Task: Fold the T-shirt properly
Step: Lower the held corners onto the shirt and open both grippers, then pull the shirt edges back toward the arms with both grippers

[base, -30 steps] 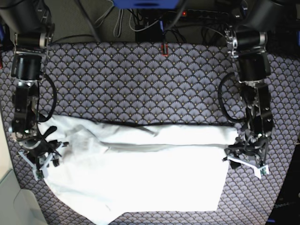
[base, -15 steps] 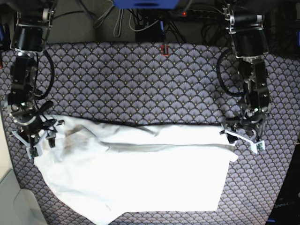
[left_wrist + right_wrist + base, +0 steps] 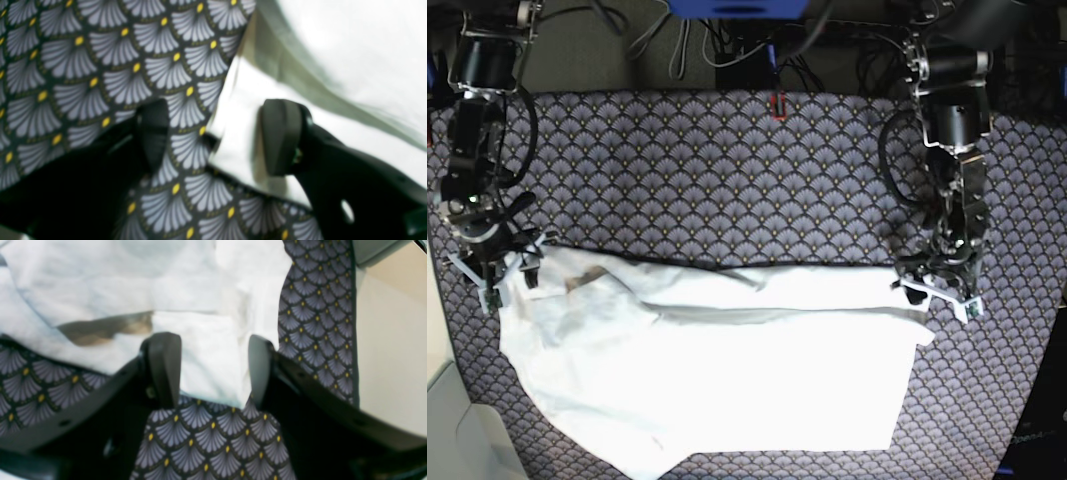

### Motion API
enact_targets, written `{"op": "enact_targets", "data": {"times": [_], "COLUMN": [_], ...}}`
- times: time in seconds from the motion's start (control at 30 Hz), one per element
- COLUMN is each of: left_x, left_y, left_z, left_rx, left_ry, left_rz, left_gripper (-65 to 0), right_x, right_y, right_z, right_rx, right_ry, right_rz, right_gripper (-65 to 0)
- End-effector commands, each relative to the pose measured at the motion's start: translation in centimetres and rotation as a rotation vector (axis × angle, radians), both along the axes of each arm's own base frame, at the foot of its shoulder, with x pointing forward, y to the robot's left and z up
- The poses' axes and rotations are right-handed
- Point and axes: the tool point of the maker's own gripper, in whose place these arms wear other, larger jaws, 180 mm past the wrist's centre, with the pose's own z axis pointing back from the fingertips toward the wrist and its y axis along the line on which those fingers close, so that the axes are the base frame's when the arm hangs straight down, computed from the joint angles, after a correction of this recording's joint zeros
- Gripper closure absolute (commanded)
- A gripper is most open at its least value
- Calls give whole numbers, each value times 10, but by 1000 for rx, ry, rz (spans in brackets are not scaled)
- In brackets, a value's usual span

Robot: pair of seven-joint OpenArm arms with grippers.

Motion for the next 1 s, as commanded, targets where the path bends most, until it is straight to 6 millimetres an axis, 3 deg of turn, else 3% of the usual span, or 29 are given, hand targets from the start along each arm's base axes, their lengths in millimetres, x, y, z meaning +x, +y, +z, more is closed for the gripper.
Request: {"op": "enact_targets", "data": {"times": [0.0, 0.2, 0.27, 0.37, 0.5, 0.6, 0.83, 0.97], "left_x": [11, 24, 25, 30, 33, 33, 34, 33], "left_y": [3, -7, -7, -17, -31, -33, -32, -21], "left_z": [13, 23, 22, 23, 22, 22, 25, 27], "left_rx": [5, -12, -15, -15, 3, 3, 7, 24], "left_ry": [-43, -79, -73, -73, -66, -67, -73, -68], "left_rz": [4, 1, 2, -22, -72, -76, -76, -68], "left_gripper": [-428, -425, -395, -238, -1, -23, -4, -4], "right_x": [11, 9, 9, 7, 2, -4, -10, -17], "right_y": [-10, -27, -27, -31, -36, -41, -45, -51], "right_z": [24, 30, 29, 29, 10, -6, -36, -50], "right_rx": [-19, -36, -37, -46, -28, -14, 38, 46], "right_ry": [-70, -78, -76, -72, -22, 19, 35, 69], "right_rz": [-4, -34, -34, -35, -52, -67, -81, -94], "right_gripper": [-331, -331, -331, -331, -331, -331, -331, -329]}}
